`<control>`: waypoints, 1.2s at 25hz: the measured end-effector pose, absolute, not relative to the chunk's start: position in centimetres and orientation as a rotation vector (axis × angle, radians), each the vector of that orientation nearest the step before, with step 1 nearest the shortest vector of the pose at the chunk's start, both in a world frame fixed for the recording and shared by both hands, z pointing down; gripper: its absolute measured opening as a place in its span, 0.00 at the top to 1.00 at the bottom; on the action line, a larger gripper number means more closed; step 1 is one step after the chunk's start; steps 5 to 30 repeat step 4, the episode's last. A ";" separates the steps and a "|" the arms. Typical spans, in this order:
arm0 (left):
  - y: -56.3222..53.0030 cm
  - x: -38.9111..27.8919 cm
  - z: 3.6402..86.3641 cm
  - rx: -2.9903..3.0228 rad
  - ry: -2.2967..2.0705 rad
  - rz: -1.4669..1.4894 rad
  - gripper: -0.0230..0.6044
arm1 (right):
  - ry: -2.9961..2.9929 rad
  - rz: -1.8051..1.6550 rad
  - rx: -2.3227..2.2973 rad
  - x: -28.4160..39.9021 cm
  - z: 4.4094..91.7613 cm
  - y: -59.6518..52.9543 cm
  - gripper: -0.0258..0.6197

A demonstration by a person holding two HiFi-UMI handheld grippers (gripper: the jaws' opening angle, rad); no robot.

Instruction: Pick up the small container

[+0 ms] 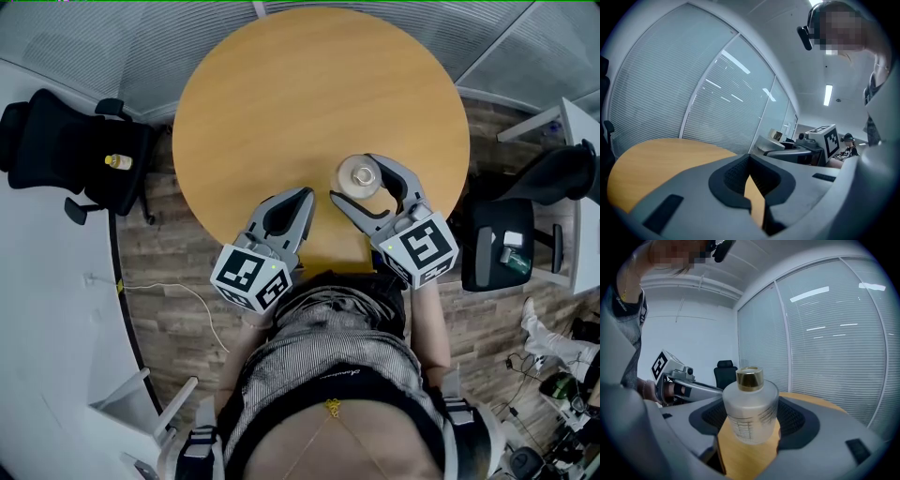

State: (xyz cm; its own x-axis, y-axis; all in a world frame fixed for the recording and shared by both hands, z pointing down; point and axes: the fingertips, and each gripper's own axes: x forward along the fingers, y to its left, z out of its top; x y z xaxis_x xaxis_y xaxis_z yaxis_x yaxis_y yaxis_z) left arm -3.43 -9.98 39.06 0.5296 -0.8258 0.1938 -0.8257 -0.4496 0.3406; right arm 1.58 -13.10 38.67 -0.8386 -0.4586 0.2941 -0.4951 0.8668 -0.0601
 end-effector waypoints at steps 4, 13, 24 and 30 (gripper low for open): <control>-9.9 -3.5 39.1 2.379 -1.356 0.004 0.96 | -2.767 0.194 0.721 1.6 38.7 -13.1 0.45; -9.9 -3.5 39.1 2.379 -1.356 0.004 0.96 | -2.767 0.194 0.721 1.6 38.7 -13.1 0.45; -9.9 -3.5 39.1 2.379 -1.356 0.004 0.96 | -2.767 0.194 0.721 1.6 38.7 -13.1 0.45; -9.9 -3.5 39.1 2.379 -1.356 0.004 0.96 | -2.767 0.194 0.721 1.6 38.7 -13.1 0.45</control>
